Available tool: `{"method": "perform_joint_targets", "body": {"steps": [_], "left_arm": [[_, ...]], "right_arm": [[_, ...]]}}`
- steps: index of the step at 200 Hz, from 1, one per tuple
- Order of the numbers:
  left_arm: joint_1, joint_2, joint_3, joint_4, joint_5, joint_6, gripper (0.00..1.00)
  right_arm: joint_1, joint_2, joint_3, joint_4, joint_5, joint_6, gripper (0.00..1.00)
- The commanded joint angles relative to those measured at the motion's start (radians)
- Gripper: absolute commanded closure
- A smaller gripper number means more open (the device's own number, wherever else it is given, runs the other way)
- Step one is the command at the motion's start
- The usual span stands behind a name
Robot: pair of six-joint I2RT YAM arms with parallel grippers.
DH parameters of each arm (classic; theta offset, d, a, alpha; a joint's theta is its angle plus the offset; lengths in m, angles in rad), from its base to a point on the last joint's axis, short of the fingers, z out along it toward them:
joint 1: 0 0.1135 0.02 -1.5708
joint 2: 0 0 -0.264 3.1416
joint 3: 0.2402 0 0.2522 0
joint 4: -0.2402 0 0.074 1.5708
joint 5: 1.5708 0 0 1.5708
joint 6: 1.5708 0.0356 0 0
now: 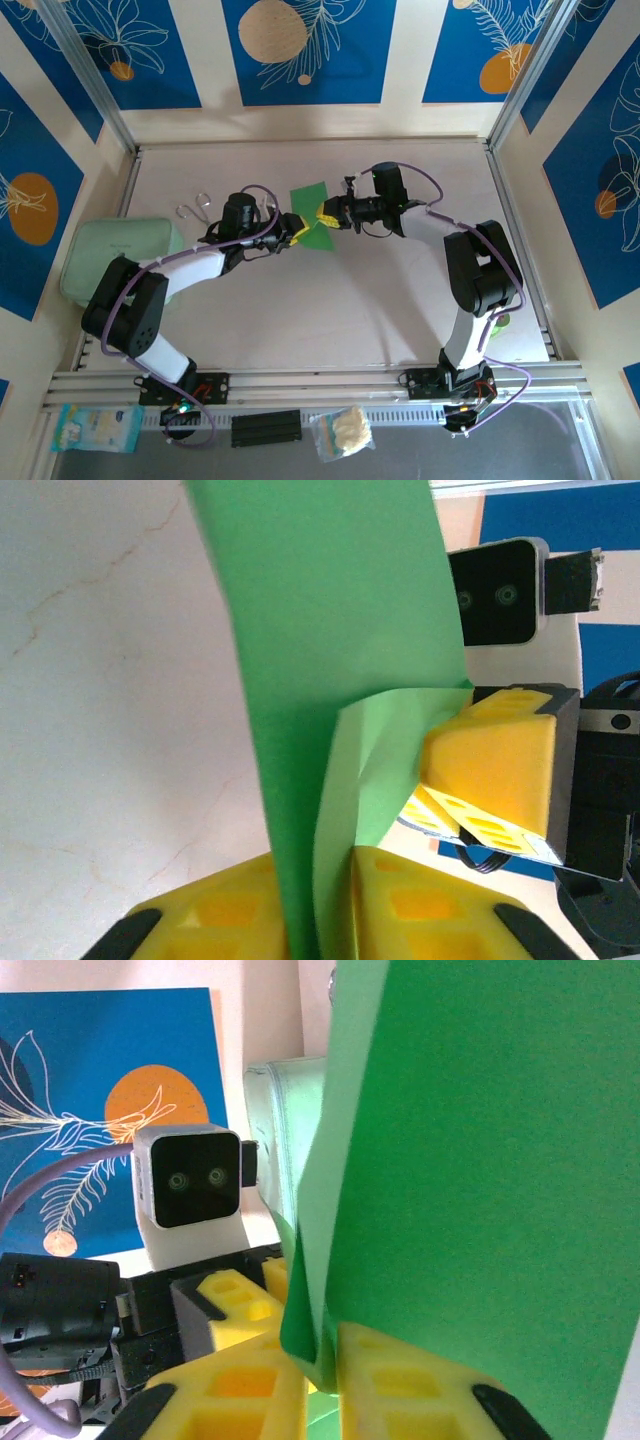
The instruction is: Fold a paper plane with a square sheet of paper (pick it up from the middle)
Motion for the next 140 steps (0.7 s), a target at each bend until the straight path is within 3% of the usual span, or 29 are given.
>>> {"method": "perform_joint_targets", "body": {"steps": [1, 21, 79, 111, 140], "left_arm": [[-0.004, -0.034, 0.011, -0.035, -0.025, 0.033, 0.86], [-0.005, -0.037, 0.014, -0.056, -0.025, 0.053, 0.89], [-0.003, -0.054, 0.063, -0.238, -0.065, 0.214, 0.91], [-0.003, -0.066, 0.153, -0.520, -0.150, 0.417, 0.91], [-0.014, -0.047, 0.326, -0.909, -0.383, 0.656, 0.90]], "right_arm": [[-0.010, -0.020, -0.031, -0.003, 0.003, 0.000, 0.79], [-0.022, -0.039, -0.052, -0.042, 0.063, -0.015, 0.71], [-0.078, -0.108, -0.101, -0.148, 0.220, -0.080, 0.62], [-0.079, -0.152, -0.086, -0.229, 0.310, -0.149, 0.60], [-0.075, -0.172, -0.072, -0.286, 0.369, -0.189, 0.58]]}}
